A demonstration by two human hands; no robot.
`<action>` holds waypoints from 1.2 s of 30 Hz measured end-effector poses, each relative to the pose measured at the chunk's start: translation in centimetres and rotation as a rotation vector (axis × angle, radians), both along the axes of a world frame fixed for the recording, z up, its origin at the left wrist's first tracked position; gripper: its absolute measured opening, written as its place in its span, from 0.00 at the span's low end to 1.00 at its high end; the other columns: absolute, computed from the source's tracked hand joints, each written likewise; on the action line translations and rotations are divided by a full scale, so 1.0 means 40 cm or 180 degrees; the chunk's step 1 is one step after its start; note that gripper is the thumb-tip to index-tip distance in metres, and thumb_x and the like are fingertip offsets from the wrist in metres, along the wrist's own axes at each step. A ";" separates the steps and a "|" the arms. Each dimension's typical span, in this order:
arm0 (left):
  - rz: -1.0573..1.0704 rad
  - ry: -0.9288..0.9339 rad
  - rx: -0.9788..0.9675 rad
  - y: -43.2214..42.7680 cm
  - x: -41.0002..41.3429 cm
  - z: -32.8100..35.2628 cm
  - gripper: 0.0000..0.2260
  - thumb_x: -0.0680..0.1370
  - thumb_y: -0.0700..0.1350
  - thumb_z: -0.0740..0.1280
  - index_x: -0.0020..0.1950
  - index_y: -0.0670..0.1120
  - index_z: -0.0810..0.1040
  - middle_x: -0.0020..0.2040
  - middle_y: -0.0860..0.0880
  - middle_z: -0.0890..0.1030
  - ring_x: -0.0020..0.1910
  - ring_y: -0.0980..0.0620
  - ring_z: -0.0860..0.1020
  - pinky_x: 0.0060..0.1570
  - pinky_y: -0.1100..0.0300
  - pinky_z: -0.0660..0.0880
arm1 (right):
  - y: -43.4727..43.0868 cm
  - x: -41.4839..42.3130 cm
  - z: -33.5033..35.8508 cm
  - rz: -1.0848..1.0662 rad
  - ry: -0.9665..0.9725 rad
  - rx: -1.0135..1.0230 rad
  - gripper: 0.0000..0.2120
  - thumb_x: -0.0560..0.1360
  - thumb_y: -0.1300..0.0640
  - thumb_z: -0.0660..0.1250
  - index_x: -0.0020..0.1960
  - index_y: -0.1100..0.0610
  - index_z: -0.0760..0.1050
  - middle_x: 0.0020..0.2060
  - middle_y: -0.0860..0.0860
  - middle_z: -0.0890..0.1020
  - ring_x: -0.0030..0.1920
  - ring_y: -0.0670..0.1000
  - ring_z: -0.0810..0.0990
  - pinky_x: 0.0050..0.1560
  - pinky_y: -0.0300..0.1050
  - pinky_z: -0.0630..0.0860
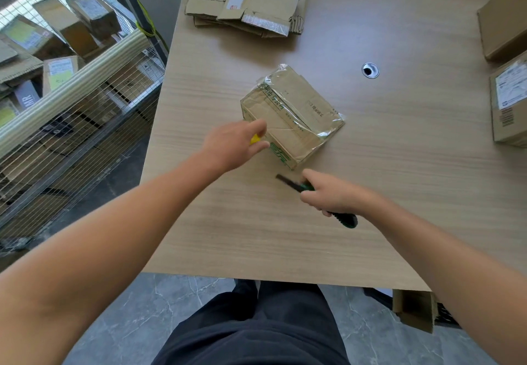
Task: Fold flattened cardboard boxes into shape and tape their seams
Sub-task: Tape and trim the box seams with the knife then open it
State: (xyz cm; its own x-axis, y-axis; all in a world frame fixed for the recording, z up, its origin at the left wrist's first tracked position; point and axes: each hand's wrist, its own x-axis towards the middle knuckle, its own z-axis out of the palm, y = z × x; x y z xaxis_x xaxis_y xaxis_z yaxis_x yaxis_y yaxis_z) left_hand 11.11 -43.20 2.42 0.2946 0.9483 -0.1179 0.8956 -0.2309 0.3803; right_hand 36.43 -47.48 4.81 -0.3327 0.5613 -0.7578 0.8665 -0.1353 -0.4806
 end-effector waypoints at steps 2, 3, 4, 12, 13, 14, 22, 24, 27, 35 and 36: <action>0.0120 -0.0003 0.0028 -0.018 -0.007 -0.016 0.14 0.81 0.61 0.61 0.54 0.52 0.70 0.43 0.52 0.76 0.40 0.47 0.73 0.39 0.53 0.72 | -0.014 0.028 -0.010 -0.0303 0.0296 0.0700 0.09 0.76 0.49 0.66 0.47 0.50 0.66 0.35 0.51 0.77 0.29 0.48 0.74 0.33 0.46 0.73; 0.0155 -0.0026 0.0013 -0.026 -0.005 -0.026 0.13 0.81 0.61 0.61 0.53 0.52 0.70 0.42 0.52 0.75 0.40 0.47 0.73 0.38 0.53 0.71 | -0.018 0.035 -0.020 -0.0556 0.0479 0.1146 0.10 0.77 0.49 0.68 0.47 0.49 0.67 0.35 0.50 0.77 0.31 0.47 0.74 0.35 0.45 0.72; 0.0162 -0.0046 -0.0014 -0.033 0.001 -0.035 0.13 0.81 0.61 0.61 0.53 0.52 0.70 0.42 0.53 0.74 0.40 0.47 0.73 0.38 0.54 0.69 | -0.017 0.037 -0.032 -0.0792 0.0630 0.1644 0.10 0.78 0.49 0.69 0.47 0.50 0.68 0.34 0.48 0.76 0.33 0.47 0.74 0.36 0.41 0.71; -0.0008 -0.0161 -0.0123 -0.069 0.047 -0.075 0.08 0.83 0.56 0.57 0.55 0.54 0.68 0.50 0.50 0.80 0.46 0.44 0.79 0.43 0.48 0.77 | 0.058 0.007 -0.168 -0.0068 0.0540 0.3138 0.19 0.75 0.54 0.76 0.55 0.65 0.73 0.49 0.59 0.76 0.50 0.59 0.73 0.52 0.49 0.70; 0.0025 -0.0163 -0.0149 -0.070 0.047 -0.077 0.07 0.83 0.56 0.57 0.55 0.54 0.68 0.50 0.50 0.80 0.47 0.44 0.79 0.44 0.48 0.76 | 0.061 0.007 -0.181 -0.0090 0.0495 0.3222 0.19 0.75 0.52 0.75 0.55 0.64 0.74 0.49 0.58 0.77 0.51 0.59 0.73 0.51 0.50 0.71; 0.0075 -0.0164 -0.0171 -0.071 0.045 -0.079 0.07 0.83 0.55 0.57 0.56 0.54 0.69 0.50 0.50 0.80 0.47 0.44 0.79 0.44 0.48 0.76 | 0.063 0.008 -0.193 -0.0114 0.0469 0.3340 0.18 0.75 0.51 0.73 0.54 0.64 0.74 0.48 0.58 0.77 0.50 0.59 0.74 0.49 0.52 0.73; 0.0516 -0.0180 -0.0083 -0.100 0.054 -0.093 0.08 0.84 0.54 0.55 0.57 0.52 0.70 0.54 0.49 0.72 0.41 0.39 0.77 0.40 0.46 0.77 | 0.093 -0.017 -0.223 -0.0154 0.0468 0.3816 0.18 0.75 0.52 0.76 0.51 0.66 0.75 0.45 0.59 0.78 0.46 0.60 0.77 0.43 0.54 0.78; 0.0563 -0.0011 0.0140 -0.112 0.062 -0.095 0.09 0.84 0.54 0.57 0.58 0.51 0.71 0.55 0.48 0.72 0.37 0.38 0.76 0.34 0.49 0.75 | 0.108 -0.028 -0.210 -0.0270 0.0631 0.3648 0.19 0.76 0.50 0.75 0.52 0.65 0.75 0.46 0.58 0.78 0.47 0.58 0.77 0.45 0.50 0.76; 0.0594 0.0277 0.0401 -0.117 0.060 -0.095 0.06 0.83 0.49 0.62 0.56 0.49 0.76 0.59 0.46 0.73 0.31 0.38 0.76 0.27 0.53 0.71 | 0.128 -0.027 -0.195 -0.0170 0.0923 0.3543 0.14 0.79 0.51 0.70 0.54 0.60 0.72 0.47 0.57 0.78 0.47 0.54 0.75 0.39 0.43 0.70; 0.0178 0.0598 0.0761 -0.099 -0.004 -0.139 0.05 0.74 0.40 0.73 0.46 0.41 0.79 0.48 0.41 0.78 0.42 0.38 0.78 0.35 0.46 0.77 | 0.163 -0.030 -0.221 0.0094 0.0642 0.4211 0.12 0.75 0.57 0.77 0.45 0.64 0.78 0.40 0.57 0.78 0.38 0.56 0.77 0.34 0.43 0.70; -0.0017 0.0725 0.0764 -0.099 -0.008 -0.146 0.06 0.72 0.40 0.75 0.44 0.41 0.79 0.47 0.41 0.78 0.44 0.38 0.78 0.38 0.46 0.76 | 0.164 -0.033 -0.227 0.0091 0.0634 0.4227 0.12 0.76 0.55 0.75 0.44 0.64 0.78 0.39 0.57 0.78 0.37 0.57 0.77 0.34 0.46 0.73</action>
